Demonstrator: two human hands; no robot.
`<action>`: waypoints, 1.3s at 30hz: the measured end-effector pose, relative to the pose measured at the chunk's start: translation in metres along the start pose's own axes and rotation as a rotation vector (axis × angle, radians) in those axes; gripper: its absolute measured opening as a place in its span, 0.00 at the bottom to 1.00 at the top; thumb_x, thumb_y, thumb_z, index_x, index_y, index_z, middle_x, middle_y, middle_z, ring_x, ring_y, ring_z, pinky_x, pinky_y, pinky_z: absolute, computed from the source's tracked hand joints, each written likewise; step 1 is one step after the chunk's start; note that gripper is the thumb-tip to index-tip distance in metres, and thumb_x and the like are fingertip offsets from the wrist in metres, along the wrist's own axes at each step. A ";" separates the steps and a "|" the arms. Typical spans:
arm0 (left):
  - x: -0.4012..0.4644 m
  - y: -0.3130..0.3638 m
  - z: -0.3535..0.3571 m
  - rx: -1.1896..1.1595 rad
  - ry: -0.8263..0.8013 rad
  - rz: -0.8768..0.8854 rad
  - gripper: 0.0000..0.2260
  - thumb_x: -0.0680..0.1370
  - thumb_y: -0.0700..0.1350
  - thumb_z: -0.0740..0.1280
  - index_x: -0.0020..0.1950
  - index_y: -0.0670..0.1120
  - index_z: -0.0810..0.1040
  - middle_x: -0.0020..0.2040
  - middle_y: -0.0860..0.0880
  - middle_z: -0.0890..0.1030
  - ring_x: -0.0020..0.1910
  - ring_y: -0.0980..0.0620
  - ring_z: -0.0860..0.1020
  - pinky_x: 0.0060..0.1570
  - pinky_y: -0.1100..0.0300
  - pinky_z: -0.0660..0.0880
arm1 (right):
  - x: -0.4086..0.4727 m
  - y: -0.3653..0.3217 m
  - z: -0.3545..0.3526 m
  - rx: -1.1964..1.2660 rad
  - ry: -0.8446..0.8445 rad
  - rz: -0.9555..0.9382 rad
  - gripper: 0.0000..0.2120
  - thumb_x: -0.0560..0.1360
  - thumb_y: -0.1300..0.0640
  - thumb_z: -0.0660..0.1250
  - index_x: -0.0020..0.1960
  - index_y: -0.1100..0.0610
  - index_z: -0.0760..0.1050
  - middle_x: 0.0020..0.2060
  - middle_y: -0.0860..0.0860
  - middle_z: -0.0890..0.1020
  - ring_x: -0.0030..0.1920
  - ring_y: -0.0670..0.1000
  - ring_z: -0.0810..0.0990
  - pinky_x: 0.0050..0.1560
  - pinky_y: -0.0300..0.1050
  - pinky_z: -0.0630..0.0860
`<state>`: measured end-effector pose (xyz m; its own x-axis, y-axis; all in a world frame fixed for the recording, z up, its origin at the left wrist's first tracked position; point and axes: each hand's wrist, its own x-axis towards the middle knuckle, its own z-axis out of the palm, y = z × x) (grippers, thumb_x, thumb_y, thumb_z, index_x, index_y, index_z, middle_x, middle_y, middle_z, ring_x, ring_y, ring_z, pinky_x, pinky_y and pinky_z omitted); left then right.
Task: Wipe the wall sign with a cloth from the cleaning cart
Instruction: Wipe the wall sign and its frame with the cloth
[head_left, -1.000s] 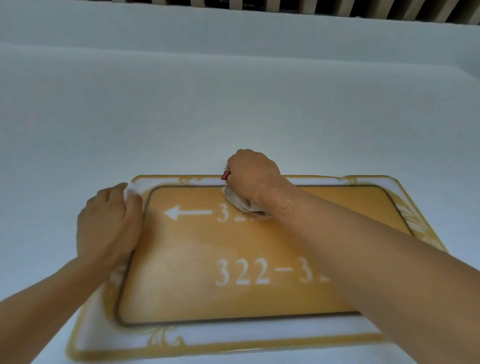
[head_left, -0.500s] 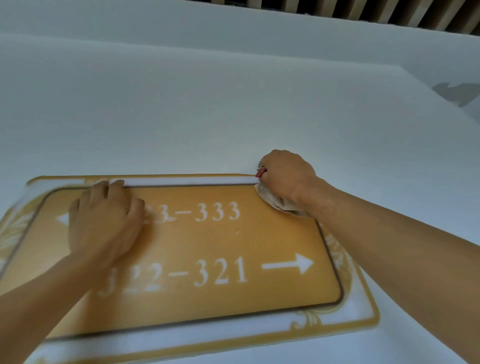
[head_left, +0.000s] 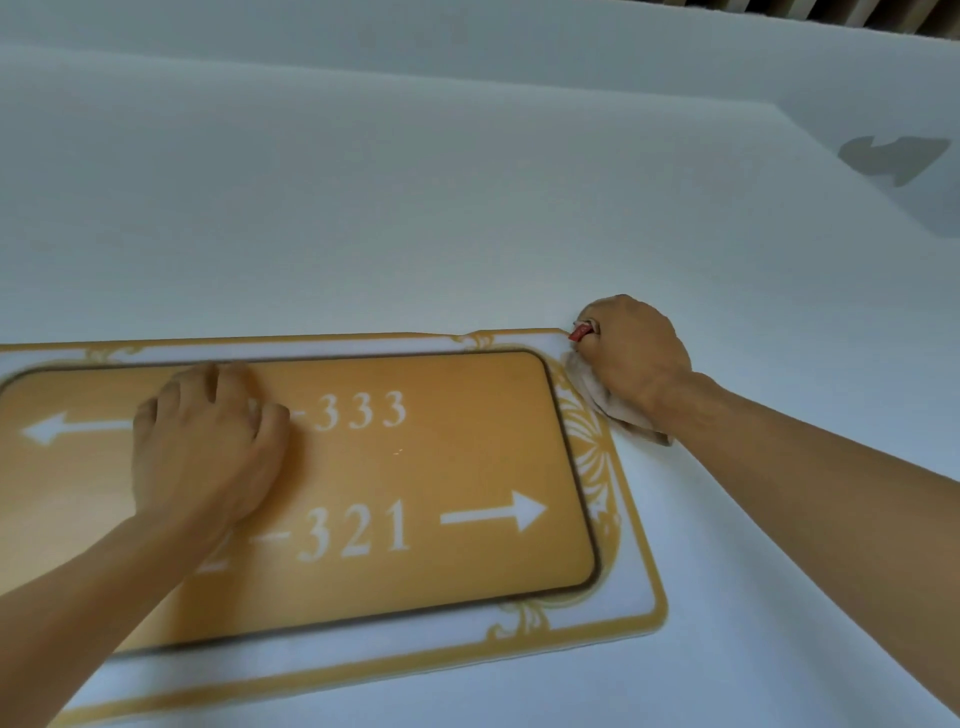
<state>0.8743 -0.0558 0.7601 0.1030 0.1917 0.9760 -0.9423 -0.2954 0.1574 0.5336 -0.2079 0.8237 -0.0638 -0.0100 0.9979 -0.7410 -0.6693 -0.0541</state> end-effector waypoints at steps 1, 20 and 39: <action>-0.001 0.001 0.000 0.006 -0.009 0.008 0.25 0.73 0.55 0.52 0.62 0.40 0.73 0.61 0.33 0.75 0.62 0.34 0.71 0.63 0.38 0.67 | -0.004 0.004 0.004 0.056 0.059 0.011 0.08 0.76 0.57 0.62 0.46 0.53 0.80 0.53 0.52 0.81 0.52 0.54 0.80 0.49 0.44 0.75; -0.010 -0.002 -0.004 -0.005 -0.023 0.085 0.28 0.75 0.55 0.51 0.70 0.44 0.69 0.68 0.35 0.71 0.69 0.36 0.67 0.70 0.40 0.61 | 0.004 -0.029 0.036 0.133 0.029 -0.297 0.17 0.84 0.51 0.54 0.68 0.47 0.76 0.67 0.46 0.78 0.67 0.53 0.74 0.65 0.53 0.71; -0.056 0.078 0.003 -0.229 -0.095 0.238 0.29 0.75 0.55 0.51 0.74 0.46 0.67 0.73 0.39 0.68 0.73 0.40 0.64 0.74 0.42 0.57 | -0.094 -0.026 0.030 0.229 0.010 -0.394 0.15 0.82 0.54 0.64 0.68 0.47 0.78 0.70 0.42 0.76 0.70 0.45 0.74 0.65 0.41 0.72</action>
<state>0.7962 -0.0920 0.7179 -0.1089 0.0516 0.9927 -0.9895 -0.1011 -0.1033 0.5792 -0.2120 0.7319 0.1859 0.2851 0.9403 -0.5431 -0.7677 0.3402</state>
